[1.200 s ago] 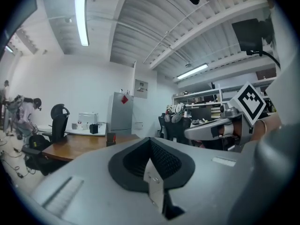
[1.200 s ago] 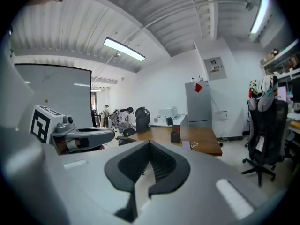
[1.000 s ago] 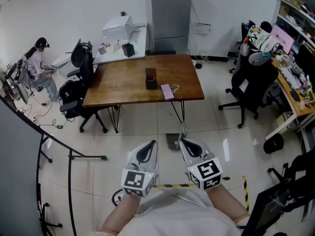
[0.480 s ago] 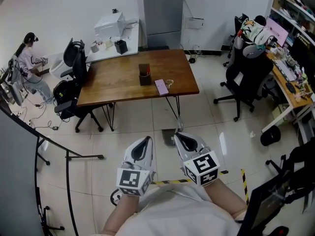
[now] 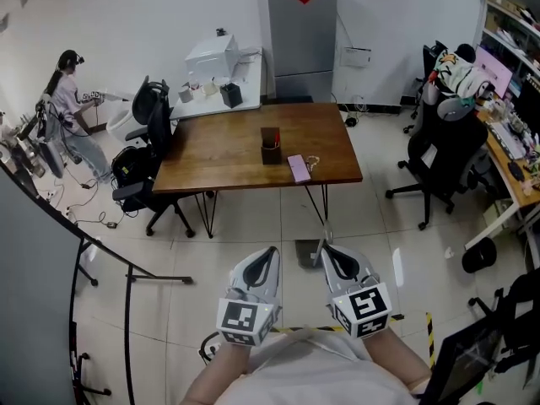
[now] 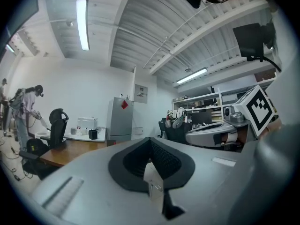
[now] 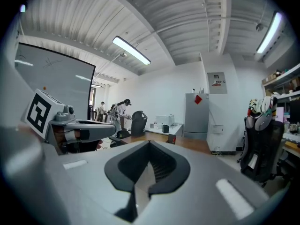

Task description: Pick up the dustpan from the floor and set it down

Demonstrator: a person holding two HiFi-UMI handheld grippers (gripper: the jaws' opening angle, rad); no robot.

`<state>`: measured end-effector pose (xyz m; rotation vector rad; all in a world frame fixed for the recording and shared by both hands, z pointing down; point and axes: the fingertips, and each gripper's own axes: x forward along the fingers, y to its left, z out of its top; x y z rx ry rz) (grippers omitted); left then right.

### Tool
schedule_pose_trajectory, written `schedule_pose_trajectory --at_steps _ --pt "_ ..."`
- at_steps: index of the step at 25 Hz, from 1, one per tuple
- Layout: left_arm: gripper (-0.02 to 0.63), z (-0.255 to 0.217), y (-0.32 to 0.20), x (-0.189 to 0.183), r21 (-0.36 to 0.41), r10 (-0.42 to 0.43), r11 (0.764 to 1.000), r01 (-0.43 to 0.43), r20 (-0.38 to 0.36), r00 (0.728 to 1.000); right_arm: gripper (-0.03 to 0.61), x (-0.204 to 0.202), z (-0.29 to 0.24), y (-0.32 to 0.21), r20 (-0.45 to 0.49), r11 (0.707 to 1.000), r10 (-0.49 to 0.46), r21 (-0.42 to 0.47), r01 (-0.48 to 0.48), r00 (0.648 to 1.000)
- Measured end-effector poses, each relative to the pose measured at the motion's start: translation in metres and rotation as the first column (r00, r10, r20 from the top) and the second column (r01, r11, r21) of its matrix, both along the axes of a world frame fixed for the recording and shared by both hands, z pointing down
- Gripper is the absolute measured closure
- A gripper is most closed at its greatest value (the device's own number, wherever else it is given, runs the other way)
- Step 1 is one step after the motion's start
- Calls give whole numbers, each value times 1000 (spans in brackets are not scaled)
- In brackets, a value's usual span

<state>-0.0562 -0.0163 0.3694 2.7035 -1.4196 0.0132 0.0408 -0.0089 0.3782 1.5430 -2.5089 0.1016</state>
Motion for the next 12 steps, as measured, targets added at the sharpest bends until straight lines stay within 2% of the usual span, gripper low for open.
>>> schedule_pose_trajectory --at_steps 12 --pt "598 -2 -2 7 -18 19 1000 -19 -15 1000 577 6 -4 -7 7 1000 29 8 -29 1000"
